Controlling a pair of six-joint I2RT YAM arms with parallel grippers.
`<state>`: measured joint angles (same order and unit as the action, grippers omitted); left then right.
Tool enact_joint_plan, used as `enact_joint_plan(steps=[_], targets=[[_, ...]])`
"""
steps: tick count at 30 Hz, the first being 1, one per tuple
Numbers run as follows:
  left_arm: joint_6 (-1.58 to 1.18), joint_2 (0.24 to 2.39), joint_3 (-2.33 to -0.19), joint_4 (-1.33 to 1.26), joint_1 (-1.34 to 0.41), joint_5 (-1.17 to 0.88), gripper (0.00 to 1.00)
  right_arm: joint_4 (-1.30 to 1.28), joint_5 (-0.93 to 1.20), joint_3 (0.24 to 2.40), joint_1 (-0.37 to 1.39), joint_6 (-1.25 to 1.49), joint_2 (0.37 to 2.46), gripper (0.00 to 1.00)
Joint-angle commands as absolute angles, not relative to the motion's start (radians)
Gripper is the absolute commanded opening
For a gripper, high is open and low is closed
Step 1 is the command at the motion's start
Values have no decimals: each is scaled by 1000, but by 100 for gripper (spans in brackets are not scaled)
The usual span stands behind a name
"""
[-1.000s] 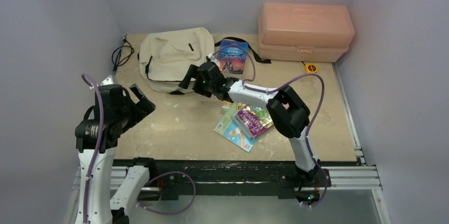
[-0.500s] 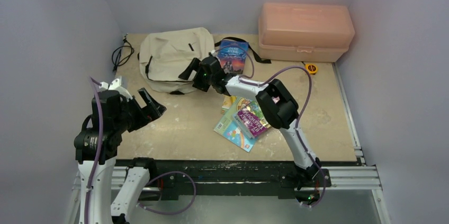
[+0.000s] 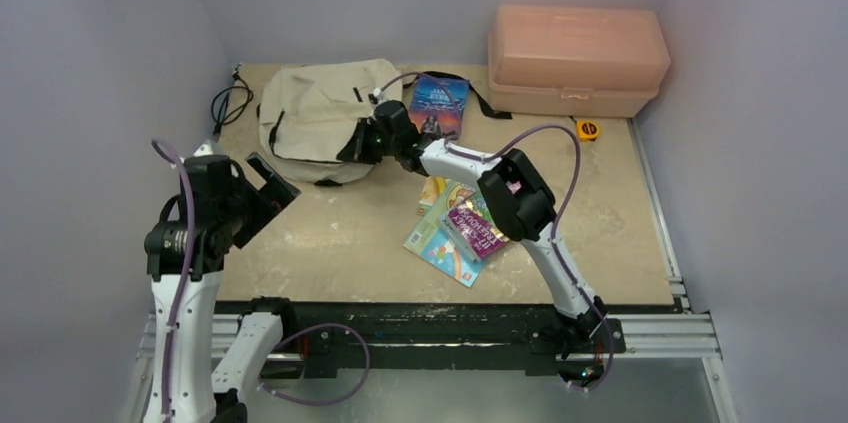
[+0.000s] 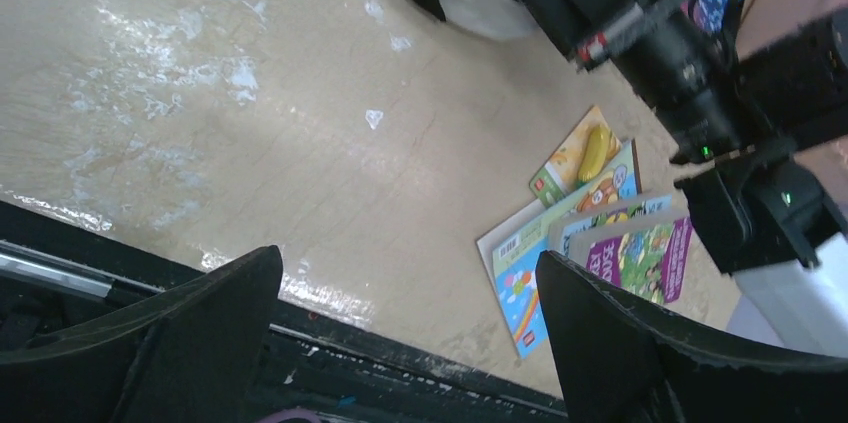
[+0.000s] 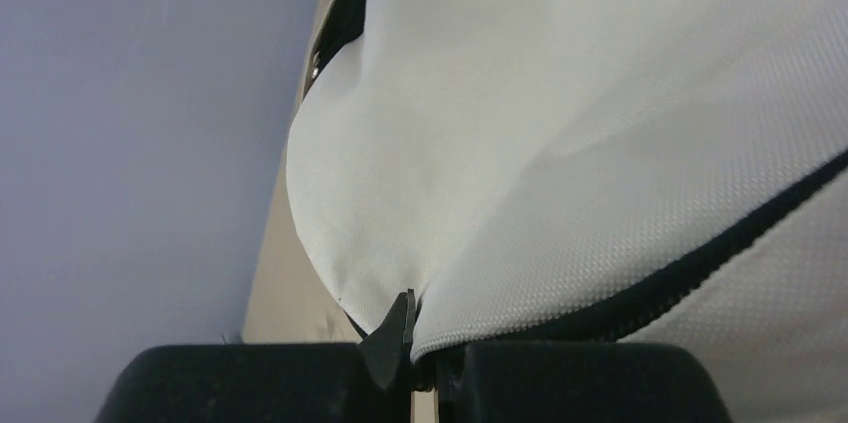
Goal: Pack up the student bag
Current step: Move the student bag to the center of the board.
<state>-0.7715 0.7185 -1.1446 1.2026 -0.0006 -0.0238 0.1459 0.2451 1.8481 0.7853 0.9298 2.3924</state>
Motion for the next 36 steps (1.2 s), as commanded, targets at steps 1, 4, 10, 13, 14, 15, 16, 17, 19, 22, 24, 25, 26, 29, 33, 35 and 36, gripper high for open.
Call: enact_joint_plan(steps=[1,4,10,13,14,15,16,17,19,22,24,25,26,29,33,35,36], targets=[[-854,837,-1262,1178,52,83,100,104,521,1808,783,604,2182,0],[-853,888,-1282,1156,81,152,100,106,680,1700,768,561,2082,0],[-826,954,-1123,1046,158,102,100,47,839,1537,756,454,1975,0],[-788,997,-1003,965,247,-20,89,-60,831,1512,737,368,1962,0],[-779,1014,-964,936,282,-82,84,-91,833,1502,733,335,1954,0],[-772,1028,-926,904,320,-149,80,-127,831,1499,732,290,1949,0],[-767,1041,-887,863,355,-220,73,-183,814,1507,731,243,1952,0],[-770,1052,-846,826,389,-284,69,-234,778,1519,732,194,1958,0],[-793,1076,-773,757,425,-356,67,-283,697,1529,730,154,1971,0],[-791,1132,-737,684,430,-406,66,-293,628,1530,730,124,1974,0],[-777,1174,-735,645,429,-433,60,-277,622,1527,731,124,1978,0],[-775,1191,-730,623,429,-443,57,-274,619,1531,731,122,1983,0],[-776,1207,-726,607,430,-451,54,-274,616,1536,731,119,1988,0],[-778,1246,-707,537,429,-497,49,-262,610,1538,731,117,1992,0],[-780,1290,-670,476,427,-515,36,-248,629,1551,731,118,2002,0],[-774,1314,-660,462,427,-519,36,-242,642,1566,733,116,2013,0],[-766,1325,-662,460,428,-521,32,-240,641,1575,735,115,2016,0]])
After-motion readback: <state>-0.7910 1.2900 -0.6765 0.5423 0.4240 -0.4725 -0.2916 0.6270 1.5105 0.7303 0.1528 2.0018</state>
